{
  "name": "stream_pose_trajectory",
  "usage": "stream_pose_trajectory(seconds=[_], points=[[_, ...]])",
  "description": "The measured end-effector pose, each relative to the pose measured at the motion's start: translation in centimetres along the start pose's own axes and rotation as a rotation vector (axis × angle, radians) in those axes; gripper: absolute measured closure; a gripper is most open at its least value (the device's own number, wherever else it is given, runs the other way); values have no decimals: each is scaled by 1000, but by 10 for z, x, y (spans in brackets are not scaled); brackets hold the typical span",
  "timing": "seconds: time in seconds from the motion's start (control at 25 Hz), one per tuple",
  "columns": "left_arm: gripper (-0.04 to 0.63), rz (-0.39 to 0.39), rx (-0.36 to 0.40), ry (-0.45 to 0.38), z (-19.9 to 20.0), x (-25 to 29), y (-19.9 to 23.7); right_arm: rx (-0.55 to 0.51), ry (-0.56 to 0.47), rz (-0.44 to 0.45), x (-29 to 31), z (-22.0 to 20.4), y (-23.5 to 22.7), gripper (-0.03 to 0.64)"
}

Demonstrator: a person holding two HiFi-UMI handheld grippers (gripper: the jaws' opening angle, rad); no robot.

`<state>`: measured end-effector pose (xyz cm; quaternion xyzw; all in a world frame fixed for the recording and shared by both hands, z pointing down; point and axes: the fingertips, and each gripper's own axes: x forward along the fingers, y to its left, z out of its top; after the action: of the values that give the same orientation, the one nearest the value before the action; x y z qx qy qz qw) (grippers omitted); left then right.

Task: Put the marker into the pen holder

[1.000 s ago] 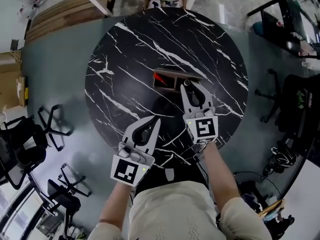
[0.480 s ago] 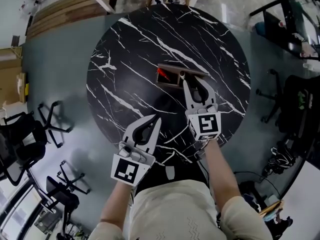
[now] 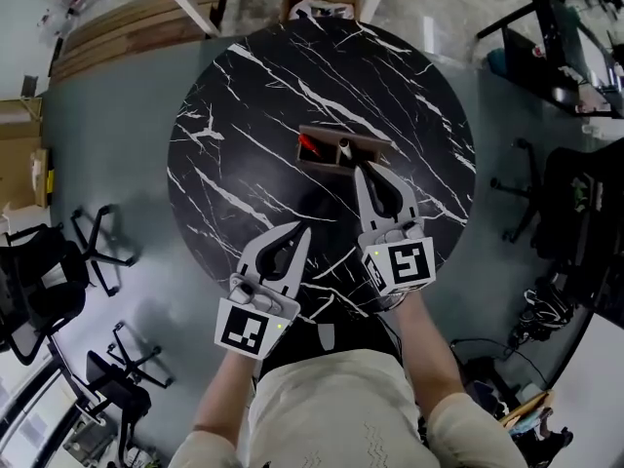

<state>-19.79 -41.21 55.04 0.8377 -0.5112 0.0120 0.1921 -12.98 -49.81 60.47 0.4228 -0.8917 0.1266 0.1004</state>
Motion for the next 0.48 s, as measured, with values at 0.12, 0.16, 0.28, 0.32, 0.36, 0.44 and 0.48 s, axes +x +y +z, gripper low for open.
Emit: stream_pose_trajectory(seconds=[0.12, 0.16, 0.28, 0.32, 0.36, 0.44, 0.48], points=[[583, -11, 12, -10, 6, -1, -9, -14, -20, 2, -18, 17, 4, 600], [583, -14, 14, -13, 9, -2, -12, -14, -25, 4, -25, 22, 4, 600], [583, -25, 16, -26, 16, -6, -23, -2, -43, 4, -45, 36, 3, 600], [583, -29, 18, -29, 19, -8, -26, 4, -50, 3, -53, 41, 2, 601], [584, -32, 22, -30, 21, -10, -29, 13, -58, 0, -61, 47, 1, 600], [583, -39, 29, -37, 27, -12, -36, 31, -70, -6, -78, 57, -1, 600], [584, -43, 32, -43, 29, -12, -40, 34, -74, -10, -87, 62, -2, 601]])
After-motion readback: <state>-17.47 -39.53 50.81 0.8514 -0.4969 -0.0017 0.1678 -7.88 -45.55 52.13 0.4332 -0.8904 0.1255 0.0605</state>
